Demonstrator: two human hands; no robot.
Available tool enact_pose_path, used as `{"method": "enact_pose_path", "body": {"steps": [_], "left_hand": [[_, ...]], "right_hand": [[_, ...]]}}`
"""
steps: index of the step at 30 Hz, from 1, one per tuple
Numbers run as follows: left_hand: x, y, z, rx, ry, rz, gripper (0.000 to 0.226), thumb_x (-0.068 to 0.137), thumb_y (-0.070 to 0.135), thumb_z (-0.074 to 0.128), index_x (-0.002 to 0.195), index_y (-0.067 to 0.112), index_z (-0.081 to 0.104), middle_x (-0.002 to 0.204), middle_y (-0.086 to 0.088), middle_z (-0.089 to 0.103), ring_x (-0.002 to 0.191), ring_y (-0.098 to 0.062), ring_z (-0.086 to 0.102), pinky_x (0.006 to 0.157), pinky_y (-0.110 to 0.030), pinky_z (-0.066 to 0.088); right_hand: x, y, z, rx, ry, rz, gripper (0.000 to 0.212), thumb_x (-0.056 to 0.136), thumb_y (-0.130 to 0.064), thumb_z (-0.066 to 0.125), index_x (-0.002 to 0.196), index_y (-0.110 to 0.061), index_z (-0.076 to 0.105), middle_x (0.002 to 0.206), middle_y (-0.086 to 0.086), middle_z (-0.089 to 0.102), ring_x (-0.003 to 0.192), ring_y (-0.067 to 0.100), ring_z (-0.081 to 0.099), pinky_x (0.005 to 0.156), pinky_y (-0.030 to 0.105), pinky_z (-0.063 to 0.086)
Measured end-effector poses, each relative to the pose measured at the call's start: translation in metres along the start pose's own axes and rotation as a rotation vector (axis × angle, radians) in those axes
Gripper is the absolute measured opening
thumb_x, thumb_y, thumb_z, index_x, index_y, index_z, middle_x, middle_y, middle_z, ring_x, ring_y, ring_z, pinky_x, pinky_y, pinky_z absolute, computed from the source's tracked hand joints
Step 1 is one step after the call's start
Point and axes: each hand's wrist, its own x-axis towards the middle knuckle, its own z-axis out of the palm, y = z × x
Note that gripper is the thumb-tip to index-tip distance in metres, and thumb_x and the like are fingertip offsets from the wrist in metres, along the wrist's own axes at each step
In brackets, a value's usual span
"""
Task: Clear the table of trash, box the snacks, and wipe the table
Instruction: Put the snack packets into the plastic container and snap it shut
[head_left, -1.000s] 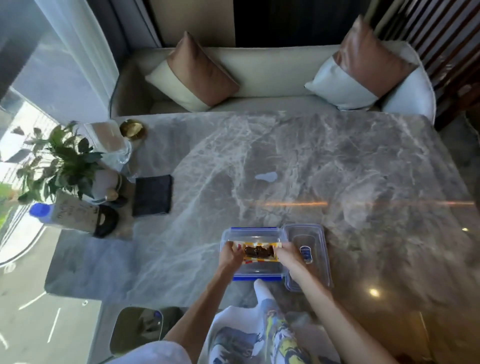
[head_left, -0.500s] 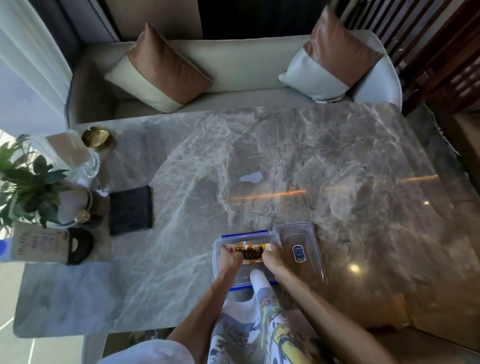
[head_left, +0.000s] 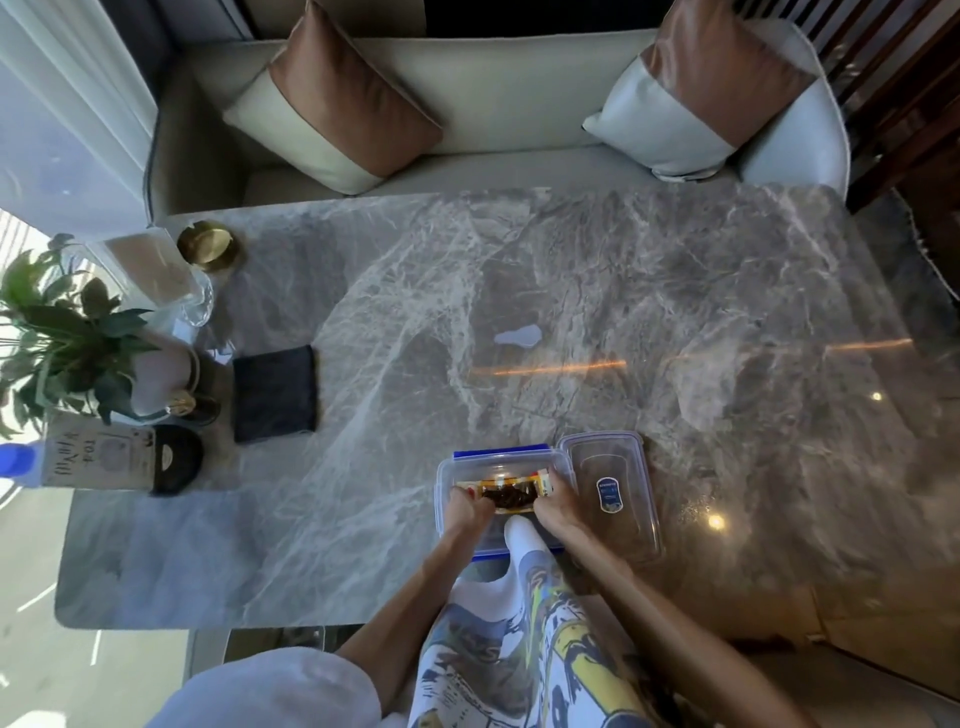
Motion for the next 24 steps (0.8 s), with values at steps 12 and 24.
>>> {"method": "enact_pose_path", "body": {"steps": [12, 24], "left_hand": [[-0.017, 0.024, -0.002, 0.244, 0.058, 0.087, 0.034, 0.082, 0.011, 0.046, 0.113, -0.001, 0.054, 0.103, -0.020, 0.066, 0.092, -0.032, 0.062, 0.075, -0.037, 0.048], [0.001, 0.143, 0.125, 1.028, -0.227, 0.525, 0.049, 0.088, 0.008, 0.051, 0.136, 0.000, 0.047, 0.141, -0.024, 0.049, 0.131, -0.036, 0.049, 0.109, -0.038, 0.041]], "right_hand": [[-0.017, 0.008, -0.017, 0.320, -0.034, -0.165, 0.038, 0.096, 0.002, 0.044, 0.132, -0.007, 0.053, 0.122, 0.006, 0.056, 0.121, 0.020, 0.050, 0.100, 0.021, 0.038], [-0.038, 0.142, -0.075, 0.304, 0.142, 0.408, 0.025, 0.094, -0.022, 0.054, 0.095, -0.003, 0.069, 0.096, 0.023, 0.070, 0.085, 0.028, 0.065, 0.077, 0.036, 0.050]]}}
